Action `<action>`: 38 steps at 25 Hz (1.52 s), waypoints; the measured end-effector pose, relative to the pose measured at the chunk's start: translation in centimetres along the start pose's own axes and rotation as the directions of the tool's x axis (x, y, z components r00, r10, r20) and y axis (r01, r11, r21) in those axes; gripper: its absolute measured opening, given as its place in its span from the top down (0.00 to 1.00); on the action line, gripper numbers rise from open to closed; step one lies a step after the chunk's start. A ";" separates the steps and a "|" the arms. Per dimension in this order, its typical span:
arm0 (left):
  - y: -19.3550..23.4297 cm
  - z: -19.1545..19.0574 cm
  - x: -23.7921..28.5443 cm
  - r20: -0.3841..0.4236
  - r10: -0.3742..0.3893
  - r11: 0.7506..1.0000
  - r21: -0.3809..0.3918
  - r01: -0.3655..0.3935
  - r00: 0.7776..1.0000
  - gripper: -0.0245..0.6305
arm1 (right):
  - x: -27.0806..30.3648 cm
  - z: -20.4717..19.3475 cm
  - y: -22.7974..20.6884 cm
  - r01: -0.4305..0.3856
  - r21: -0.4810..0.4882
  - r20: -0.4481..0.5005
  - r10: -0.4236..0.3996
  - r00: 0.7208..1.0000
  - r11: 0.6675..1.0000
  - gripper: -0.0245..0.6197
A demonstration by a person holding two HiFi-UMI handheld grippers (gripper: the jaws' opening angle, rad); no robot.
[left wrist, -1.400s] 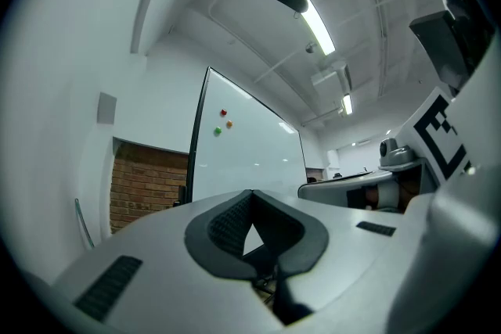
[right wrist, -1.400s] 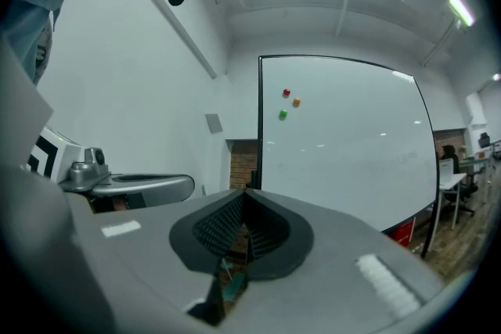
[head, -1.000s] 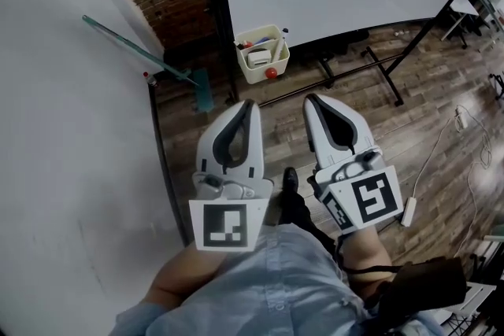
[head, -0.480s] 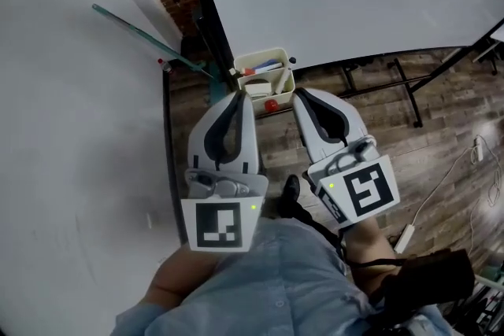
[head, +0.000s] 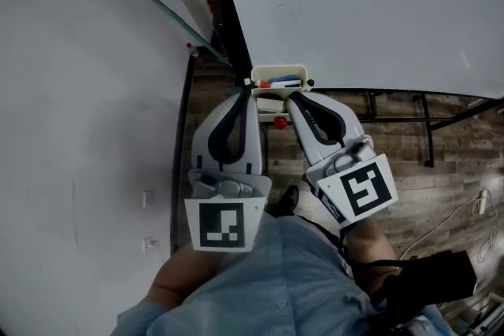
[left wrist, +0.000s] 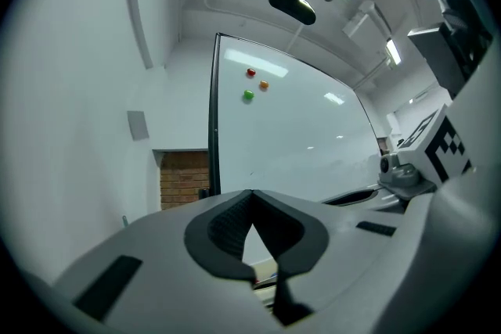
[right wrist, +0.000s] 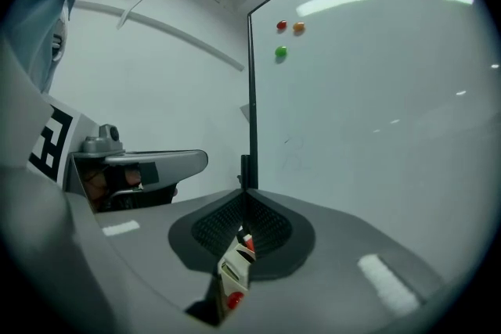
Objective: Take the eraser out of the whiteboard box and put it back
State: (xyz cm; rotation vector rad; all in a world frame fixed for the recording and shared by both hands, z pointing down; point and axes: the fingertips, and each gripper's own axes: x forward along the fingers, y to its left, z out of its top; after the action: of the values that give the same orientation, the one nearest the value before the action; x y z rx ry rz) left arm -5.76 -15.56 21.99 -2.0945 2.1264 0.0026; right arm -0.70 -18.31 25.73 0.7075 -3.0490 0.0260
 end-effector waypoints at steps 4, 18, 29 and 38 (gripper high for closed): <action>0.5 -0.2 0.2 0.004 0.026 1.000 0.000 -0.026 1.000 0.96 | 1.0 -0.7 0.4 -0.054 -0.023 -0.044 0.053 0.998 0.998 0.94; 2.8 -3.2 1.6 -0.023 -0.001 0.998 -0.070 -0.001 1.000 0.96 | 3.8 -5.5 2.0 -0.155 -0.085 -0.206 0.135 0.969 0.984 0.73; 3.9 -5.8 3.8 -0.080 -0.019 0.995 -0.098 0.012 0.997 0.96 | 5.8 -9.7 1.3 -0.186 -0.111 -0.334 0.140 0.932 0.976 0.68; 4.8 -7.6 4.6 -0.116 -0.019 0.993 -0.119 0.005 0.993 0.96 | 6.4 -12.3 1.0 -0.197 -0.156 -0.421 0.115 0.900 0.968 0.66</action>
State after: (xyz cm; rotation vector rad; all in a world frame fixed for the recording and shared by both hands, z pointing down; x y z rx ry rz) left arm -11.45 -20.89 28.49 -2.2249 2.2315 0.0050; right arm -6.85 -19.97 38.13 0.3806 -2.6465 -0.1086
